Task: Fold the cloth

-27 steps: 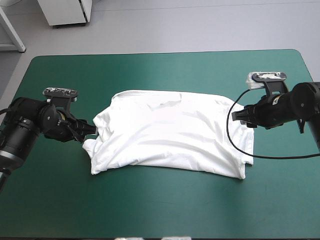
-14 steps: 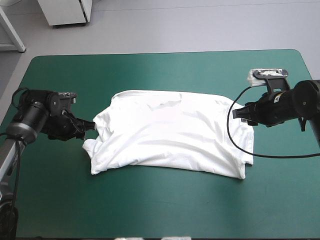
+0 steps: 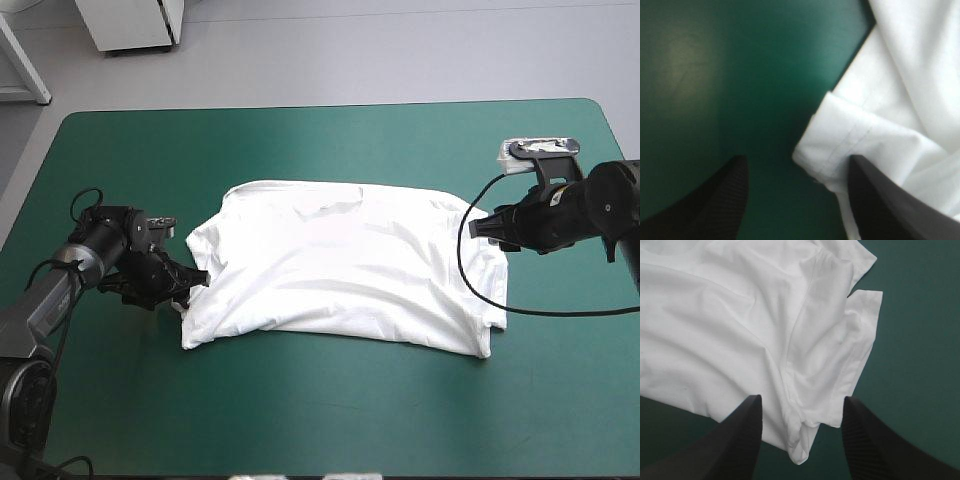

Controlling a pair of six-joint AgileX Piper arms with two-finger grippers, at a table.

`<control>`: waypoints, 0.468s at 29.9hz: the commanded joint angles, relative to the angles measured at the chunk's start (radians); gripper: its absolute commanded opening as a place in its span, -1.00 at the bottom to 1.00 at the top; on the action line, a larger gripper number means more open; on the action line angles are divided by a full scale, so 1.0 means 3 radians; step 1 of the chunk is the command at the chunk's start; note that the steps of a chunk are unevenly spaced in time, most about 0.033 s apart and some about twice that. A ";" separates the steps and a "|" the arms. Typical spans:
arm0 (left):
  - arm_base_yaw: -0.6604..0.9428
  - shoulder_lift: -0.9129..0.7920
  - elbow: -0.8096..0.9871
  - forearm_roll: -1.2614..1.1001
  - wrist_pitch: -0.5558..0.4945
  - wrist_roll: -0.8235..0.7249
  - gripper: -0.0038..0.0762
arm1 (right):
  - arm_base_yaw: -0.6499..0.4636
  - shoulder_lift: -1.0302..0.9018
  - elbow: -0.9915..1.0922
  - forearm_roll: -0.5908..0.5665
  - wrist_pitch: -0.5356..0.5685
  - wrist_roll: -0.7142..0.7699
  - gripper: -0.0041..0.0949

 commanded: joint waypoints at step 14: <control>0.0006 0.0184 0.0022 -0.0043 -0.0205 0.0011 -0.91 | -0.0033 -0.0081 -0.0104 -0.0033 -0.0013 0.0000 0.01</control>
